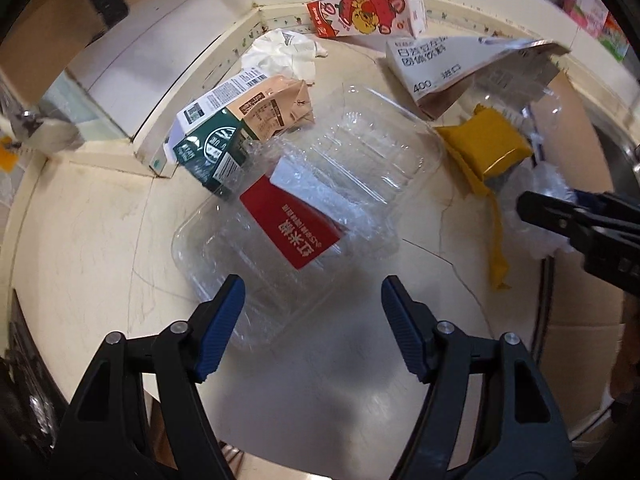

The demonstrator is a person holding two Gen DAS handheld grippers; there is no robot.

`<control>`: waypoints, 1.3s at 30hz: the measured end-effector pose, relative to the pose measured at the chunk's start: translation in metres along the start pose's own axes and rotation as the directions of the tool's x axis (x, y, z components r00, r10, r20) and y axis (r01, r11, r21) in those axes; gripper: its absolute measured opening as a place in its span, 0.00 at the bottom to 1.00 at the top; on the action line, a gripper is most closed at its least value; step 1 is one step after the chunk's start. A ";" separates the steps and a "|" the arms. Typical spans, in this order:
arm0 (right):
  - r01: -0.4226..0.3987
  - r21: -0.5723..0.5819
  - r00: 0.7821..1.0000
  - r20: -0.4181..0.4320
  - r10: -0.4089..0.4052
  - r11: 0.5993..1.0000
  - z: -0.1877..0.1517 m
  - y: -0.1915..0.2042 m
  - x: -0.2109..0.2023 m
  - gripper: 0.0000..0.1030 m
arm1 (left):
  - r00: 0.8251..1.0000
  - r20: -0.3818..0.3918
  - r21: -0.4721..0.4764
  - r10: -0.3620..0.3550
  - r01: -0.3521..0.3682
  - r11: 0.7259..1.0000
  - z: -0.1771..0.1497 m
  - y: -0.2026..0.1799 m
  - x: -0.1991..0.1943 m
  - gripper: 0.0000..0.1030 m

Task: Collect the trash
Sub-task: 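Grasp the clear plastic tray with the left tool while the right tool grasps the plastic bag, then carry the plastic tray and plastic bag down over the floor bin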

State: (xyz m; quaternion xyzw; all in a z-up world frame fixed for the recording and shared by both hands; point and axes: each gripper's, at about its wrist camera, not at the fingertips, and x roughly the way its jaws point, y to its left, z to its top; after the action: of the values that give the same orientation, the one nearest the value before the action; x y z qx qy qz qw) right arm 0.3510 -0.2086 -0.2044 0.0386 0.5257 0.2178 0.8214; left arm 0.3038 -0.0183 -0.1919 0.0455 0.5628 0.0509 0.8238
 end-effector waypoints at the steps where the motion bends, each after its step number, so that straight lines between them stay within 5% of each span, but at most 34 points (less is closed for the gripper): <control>1: 0.000 -0.006 1.000 -0.002 0.000 1.000 -0.001 0.001 0.001 0.45 | 1.000 -0.006 0.008 0.007 -0.007 1.000 0.001 -0.002 0.004 0.55; 7: -0.001 -0.030 1.000 -0.005 0.001 1.000 -0.005 0.005 -0.002 0.43 | 0.999 -0.018 0.004 0.038 -0.038 0.999 0.006 -0.002 0.017 0.37; 19: -0.014 -0.060 0.999 0.046 0.016 0.998 -0.020 0.012 -0.024 0.33 | 0.997 0.026 -0.031 -0.071 0.071 0.997 0.001 -0.002 -0.018 0.10; 26: -0.044 -0.006 0.994 0.096 0.044 0.999 -0.030 0.011 -0.057 0.32 | 0.978 0.036 -0.053 -0.207 0.208 0.977 -0.025 -0.005 -0.060 0.09; 39: 0.015 0.074 0.982 0.188 -0.028 0.997 -0.104 0.054 -0.140 0.32 | 0.933 0.111 0.105 -0.343 0.333 0.937 -0.099 0.010 -0.145 0.09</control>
State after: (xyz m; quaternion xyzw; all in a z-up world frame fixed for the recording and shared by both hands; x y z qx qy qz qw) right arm 0.1931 -0.2327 -0.1159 0.0829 0.4535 0.1851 0.8679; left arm 0.1587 -0.0267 -0.0930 -0.0140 0.5102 -0.1184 0.8518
